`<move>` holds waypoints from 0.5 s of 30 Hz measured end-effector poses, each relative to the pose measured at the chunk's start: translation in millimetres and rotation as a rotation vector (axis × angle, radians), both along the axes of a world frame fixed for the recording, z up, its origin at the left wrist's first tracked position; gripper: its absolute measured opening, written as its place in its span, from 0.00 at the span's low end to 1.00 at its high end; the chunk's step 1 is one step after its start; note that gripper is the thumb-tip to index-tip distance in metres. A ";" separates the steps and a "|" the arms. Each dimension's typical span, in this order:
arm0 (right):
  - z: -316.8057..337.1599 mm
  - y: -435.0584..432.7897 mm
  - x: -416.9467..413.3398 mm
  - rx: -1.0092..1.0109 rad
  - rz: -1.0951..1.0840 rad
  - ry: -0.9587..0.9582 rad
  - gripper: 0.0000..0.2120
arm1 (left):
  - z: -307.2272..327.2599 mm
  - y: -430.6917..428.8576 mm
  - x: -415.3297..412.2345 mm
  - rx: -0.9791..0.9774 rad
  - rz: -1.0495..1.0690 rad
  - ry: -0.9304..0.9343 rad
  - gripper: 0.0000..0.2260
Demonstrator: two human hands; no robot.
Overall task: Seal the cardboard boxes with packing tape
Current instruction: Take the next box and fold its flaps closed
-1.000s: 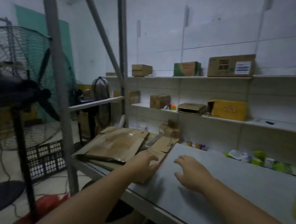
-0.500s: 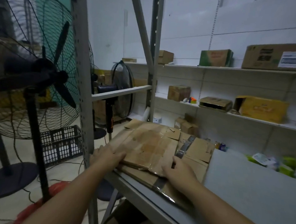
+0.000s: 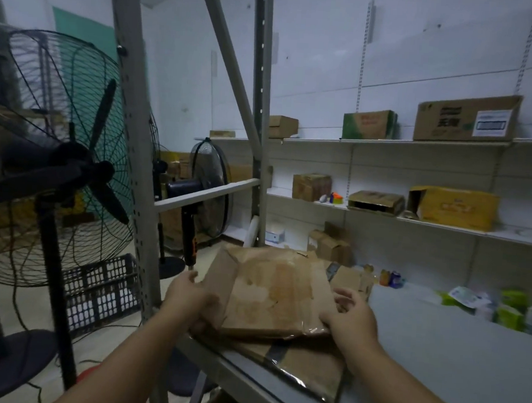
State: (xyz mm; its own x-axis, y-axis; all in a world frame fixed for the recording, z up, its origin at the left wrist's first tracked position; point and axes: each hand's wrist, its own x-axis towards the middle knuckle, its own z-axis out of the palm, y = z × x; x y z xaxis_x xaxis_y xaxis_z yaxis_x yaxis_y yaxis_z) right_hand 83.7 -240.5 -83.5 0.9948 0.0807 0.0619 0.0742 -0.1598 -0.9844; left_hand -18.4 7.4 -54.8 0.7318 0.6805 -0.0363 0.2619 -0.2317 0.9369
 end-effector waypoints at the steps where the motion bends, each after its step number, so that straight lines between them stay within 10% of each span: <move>1: 2.6 -9.6 1.5 0.057 0.001 0.014 0.23 | 7.6 -5.2 -2.8 -0.135 -0.075 -0.006 0.25; 7: 27.4 -90.0 7.2 0.212 0.021 0.010 0.33 | 35.5 -64.9 -19.5 -0.393 -0.378 -0.101 0.17; 15: 63.1 -205.3 -21.1 0.231 0.145 -0.010 0.23 | 60.5 -187.6 -20.5 -0.568 -0.500 -0.420 0.16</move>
